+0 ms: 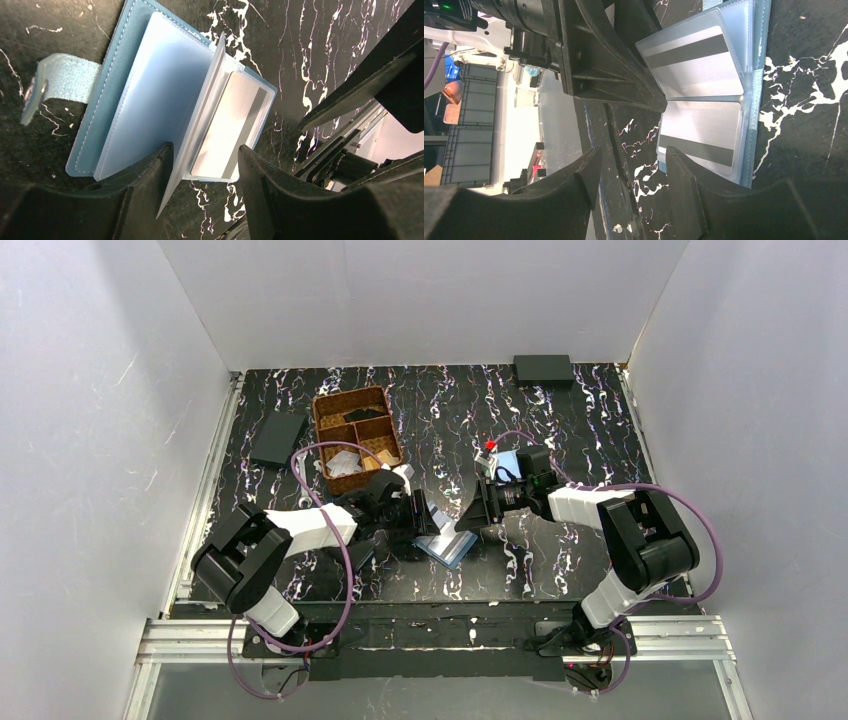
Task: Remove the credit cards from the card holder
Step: Remove the credit card from the card holder.
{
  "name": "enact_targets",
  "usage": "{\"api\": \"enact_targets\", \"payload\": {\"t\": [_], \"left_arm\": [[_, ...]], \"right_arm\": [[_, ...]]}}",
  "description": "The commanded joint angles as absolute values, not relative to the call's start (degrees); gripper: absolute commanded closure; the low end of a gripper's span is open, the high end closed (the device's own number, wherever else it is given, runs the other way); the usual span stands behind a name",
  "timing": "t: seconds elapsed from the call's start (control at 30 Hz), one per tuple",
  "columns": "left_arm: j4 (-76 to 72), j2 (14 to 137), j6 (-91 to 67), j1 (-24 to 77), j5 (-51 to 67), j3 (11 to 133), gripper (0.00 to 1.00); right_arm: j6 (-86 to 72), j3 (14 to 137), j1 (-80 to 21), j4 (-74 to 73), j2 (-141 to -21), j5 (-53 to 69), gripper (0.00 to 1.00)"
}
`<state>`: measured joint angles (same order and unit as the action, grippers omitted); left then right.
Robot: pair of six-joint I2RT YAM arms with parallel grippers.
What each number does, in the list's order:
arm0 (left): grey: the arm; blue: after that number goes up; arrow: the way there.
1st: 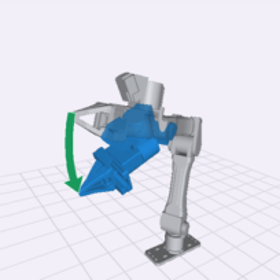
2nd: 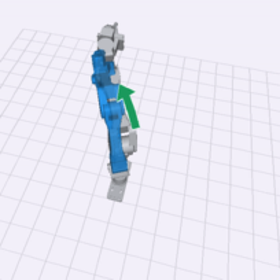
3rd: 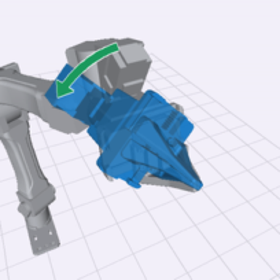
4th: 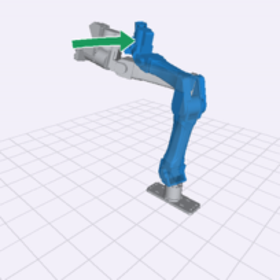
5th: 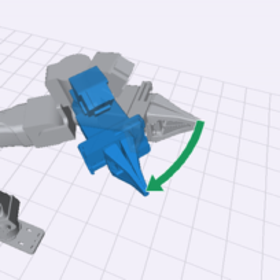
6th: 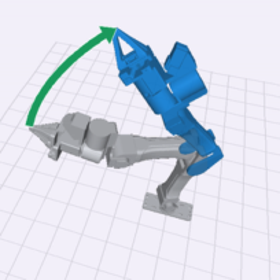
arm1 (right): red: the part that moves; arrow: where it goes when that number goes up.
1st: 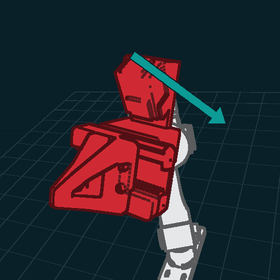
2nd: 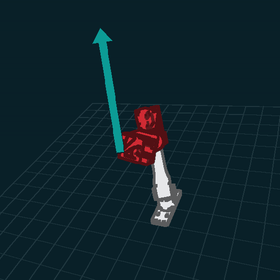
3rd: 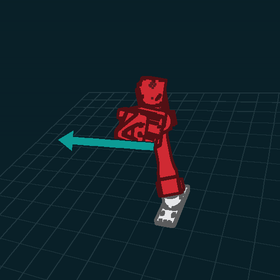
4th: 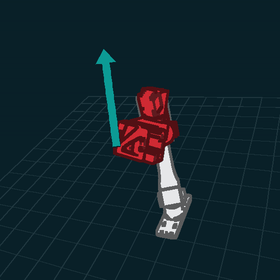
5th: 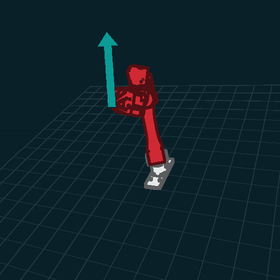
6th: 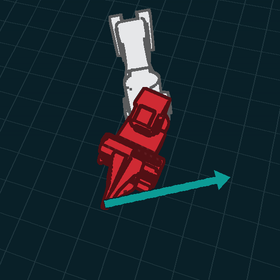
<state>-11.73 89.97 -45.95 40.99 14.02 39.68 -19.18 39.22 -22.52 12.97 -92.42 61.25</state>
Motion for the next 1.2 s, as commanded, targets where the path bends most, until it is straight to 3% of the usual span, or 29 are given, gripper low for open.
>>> {"api": "enact_targets", "payload": {"t": [0.0,0.4,0.47,0.57,0.63,0.73,0.8,0.83,0.97,1.07,1.13,1.17], "left_arm": [[-10.27,87.25,-43.11,40.27,14.94,41.85,0.51],[0.51,87.54,-36.7,39.83,12.21,48.59,0.54],[2.58,88.31,-35.8,39.81,12.0,49.61,0.61],[3.65,89.63,-34.84,39.59,13.19,50.84,0.87],[3.69,90.5,-34.59,39.42,14.41,51.32,0.97],[5.01,91.86,-34.05,39.17,15.64,52.37,0.95],[6.39,92.88,-33.7,39.08,16.12,53.26,0.76],[6.72,93.23,-33.39,39.09,16.38,53.6,0.73],[5.85,93.73,-33.72,38.99,18.23,53.43,0.73],[3.01,94.08,-35.4,38.84,19.57,52.11,0.78],[0.55,94.13,-37.11,38.37,20.88,50.57,0.96],[-2.64,94.13,-38.37,38.02,21.86,49.64,1.0]], "right_arm": [[-17.4,41.13,-22.5,12.23,-92.71,61.74,0.42],[-17.06,41.28,-22.48,11.95,-93.22,62.38,0.43],[-17.01,41.31,-22.48,11.88,-93.21,62.36,0.43],[-16.73,41.31,-22.47,11.74,-93.03,62.42,0.43],[-16.29,41.31,-22.5,11.42,-92.88,62.4,0.43],[-15.03,41.63,-22.5,10.2,-92.55,62.19,0.43],[-14.54,41.74,-22.5,9.62,-92.3,62.05,0.43],[-14.51,41.68,-22.48,9.58,-92.12,62.05,0.43],[-14.41,41.73,-22.49,9.58,-91.98,62.14,0.43],[-14.33,41.75,-22.5,9.45,-91.92,62.23,0.43],[-14.04,41.78,-22.5,9.18,-91.78,62.1,0.43],[-13.8,41.82,-22.5,8.98,-91.69,61.98,0.43]]}}
